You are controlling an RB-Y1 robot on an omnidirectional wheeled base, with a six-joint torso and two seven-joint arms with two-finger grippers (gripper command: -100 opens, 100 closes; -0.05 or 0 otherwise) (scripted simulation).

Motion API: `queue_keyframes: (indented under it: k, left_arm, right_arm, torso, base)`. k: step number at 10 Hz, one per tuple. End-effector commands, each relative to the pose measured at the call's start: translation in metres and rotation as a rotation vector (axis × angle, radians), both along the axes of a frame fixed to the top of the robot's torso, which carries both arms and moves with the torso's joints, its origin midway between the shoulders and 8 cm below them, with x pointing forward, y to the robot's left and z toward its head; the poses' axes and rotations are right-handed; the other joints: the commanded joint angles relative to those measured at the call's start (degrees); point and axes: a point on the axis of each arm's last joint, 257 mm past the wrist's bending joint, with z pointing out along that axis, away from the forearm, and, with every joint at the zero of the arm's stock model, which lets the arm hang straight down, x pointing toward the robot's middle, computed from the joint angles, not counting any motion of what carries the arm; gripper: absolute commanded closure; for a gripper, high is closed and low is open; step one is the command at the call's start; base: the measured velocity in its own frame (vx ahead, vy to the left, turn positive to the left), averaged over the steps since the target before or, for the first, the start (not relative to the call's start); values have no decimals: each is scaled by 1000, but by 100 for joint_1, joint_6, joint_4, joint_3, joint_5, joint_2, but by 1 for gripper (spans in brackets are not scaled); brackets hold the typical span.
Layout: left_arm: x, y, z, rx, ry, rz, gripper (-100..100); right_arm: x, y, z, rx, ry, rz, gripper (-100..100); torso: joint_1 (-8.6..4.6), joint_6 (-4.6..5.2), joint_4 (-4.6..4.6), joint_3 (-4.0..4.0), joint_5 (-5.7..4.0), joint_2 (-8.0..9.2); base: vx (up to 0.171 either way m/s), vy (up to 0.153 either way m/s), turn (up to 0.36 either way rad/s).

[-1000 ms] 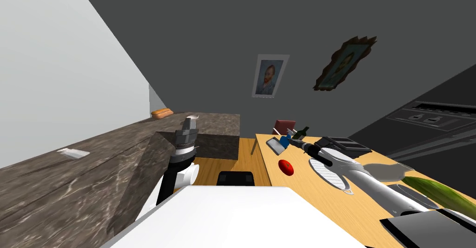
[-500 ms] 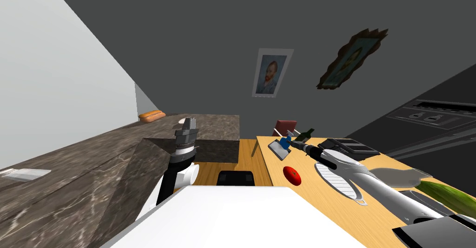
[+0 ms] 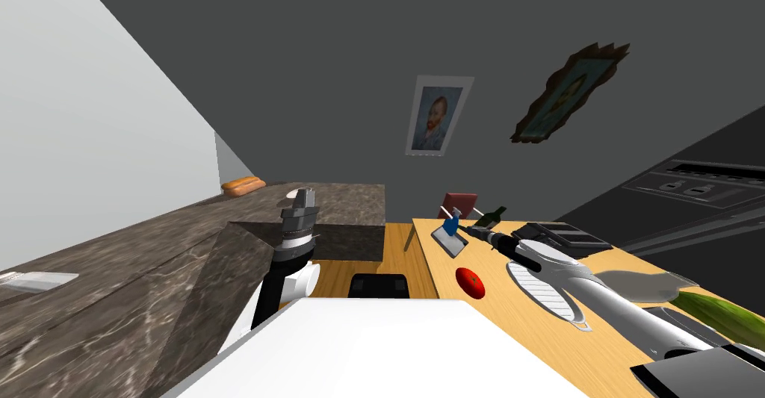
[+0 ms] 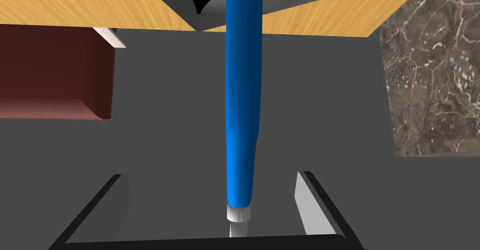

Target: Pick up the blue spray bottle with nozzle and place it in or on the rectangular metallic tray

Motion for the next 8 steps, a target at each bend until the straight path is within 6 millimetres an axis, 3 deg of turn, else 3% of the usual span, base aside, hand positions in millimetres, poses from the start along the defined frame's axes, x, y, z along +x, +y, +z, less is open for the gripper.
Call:
queue_keyframes:
  k: [1, 8]
  left_arm:
    - [0, 0, 0, 0, 0, 0, 0]
    - [0, 0, 0, 0, 0, 0, 0]
  right_arm:
    - [0, -4, 10, 1, -1, 15, -100]
    - [-2, -15, 53, 5, -2, 78, -100]
  torso:
    - [0, 0, 0, 0, 0, 0]
    - [22, -1, -6, -15, 6, -26]
  base:
    - [40, 23, -85]
    - [62, 58, -96]
